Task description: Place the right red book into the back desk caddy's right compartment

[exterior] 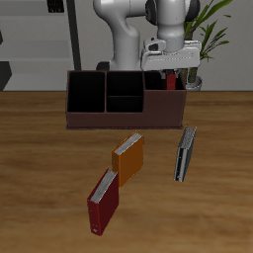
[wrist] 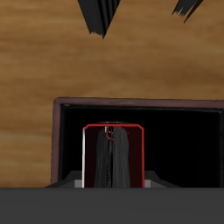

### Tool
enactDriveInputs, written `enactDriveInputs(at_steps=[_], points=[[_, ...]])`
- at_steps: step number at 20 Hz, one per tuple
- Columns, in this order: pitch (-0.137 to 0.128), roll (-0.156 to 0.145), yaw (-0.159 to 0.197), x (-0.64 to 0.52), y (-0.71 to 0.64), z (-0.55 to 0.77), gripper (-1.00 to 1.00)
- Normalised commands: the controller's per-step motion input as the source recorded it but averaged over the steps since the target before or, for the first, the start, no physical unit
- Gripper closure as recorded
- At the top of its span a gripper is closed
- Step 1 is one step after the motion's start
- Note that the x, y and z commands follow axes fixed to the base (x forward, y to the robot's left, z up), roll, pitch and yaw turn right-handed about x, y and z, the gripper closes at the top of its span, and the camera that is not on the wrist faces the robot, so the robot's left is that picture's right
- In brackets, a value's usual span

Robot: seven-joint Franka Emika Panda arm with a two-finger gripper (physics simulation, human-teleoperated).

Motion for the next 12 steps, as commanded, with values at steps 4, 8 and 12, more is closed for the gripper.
enactDriveInputs(at_steps=[4, 8, 12], points=[[0.046, 0.067, 0.027, -0.1, 0.17, -0.33, 1.0], [0.041, 0.058, 0.018, -0.07, 0.05, -0.15, -1.0], [0.002, -0.006, -0.007, -0.03, -0.08, 0.04, -1.0]])
